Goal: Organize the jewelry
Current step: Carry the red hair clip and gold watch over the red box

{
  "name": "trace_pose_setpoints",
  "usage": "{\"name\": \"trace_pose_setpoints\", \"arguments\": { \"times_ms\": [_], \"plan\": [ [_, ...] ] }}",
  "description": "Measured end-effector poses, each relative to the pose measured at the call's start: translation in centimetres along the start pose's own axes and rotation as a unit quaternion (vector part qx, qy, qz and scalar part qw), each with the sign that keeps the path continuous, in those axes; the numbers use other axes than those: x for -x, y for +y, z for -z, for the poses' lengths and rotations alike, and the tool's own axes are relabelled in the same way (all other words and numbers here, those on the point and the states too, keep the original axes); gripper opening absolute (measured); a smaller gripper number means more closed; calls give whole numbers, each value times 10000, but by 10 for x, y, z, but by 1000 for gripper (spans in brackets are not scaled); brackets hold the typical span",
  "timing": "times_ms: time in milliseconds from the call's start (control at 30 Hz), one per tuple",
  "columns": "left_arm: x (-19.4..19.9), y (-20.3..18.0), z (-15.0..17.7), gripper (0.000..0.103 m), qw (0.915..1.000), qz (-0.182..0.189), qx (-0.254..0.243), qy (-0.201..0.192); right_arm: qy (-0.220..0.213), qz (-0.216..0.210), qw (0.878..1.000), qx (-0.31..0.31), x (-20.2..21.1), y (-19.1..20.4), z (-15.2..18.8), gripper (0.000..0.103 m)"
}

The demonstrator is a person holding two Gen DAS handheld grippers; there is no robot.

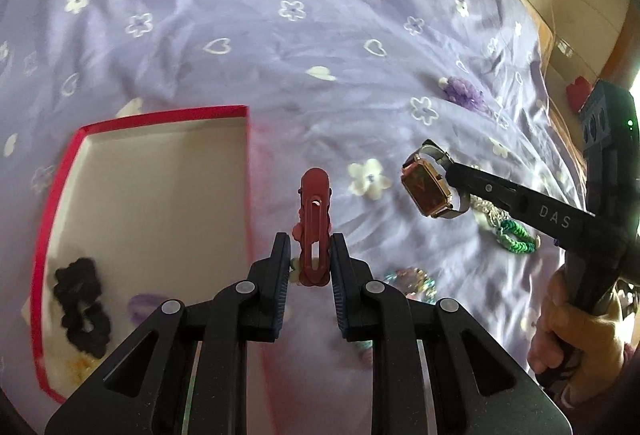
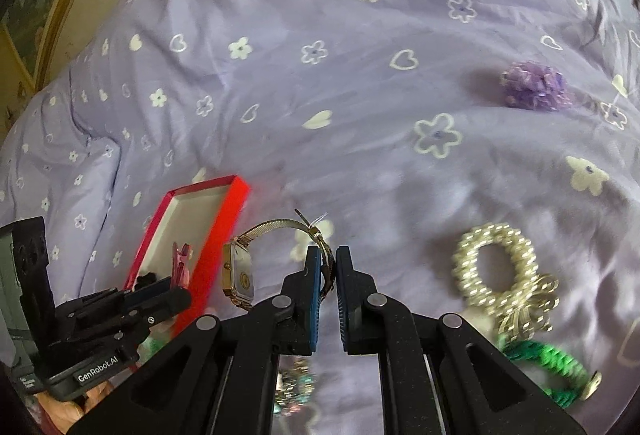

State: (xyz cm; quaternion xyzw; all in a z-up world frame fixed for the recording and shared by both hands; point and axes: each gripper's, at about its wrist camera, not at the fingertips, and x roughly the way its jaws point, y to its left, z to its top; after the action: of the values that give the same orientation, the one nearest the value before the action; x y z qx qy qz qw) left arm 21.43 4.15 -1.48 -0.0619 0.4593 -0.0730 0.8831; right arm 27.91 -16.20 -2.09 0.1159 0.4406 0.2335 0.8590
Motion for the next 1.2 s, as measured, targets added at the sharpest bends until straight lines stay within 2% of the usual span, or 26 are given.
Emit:
{"name": "trace_pose_setpoints", "arguments": {
  "times_ms": [700,1200],
  "plan": [
    [40,75,11,18,9979,-275,519,-257,272,-290,9981,468,-25,82,10,7],
    [31,132,7,18,9952,-517,814,-190,575,-412,9944,788,-68,131,2,7]
  ]
}}
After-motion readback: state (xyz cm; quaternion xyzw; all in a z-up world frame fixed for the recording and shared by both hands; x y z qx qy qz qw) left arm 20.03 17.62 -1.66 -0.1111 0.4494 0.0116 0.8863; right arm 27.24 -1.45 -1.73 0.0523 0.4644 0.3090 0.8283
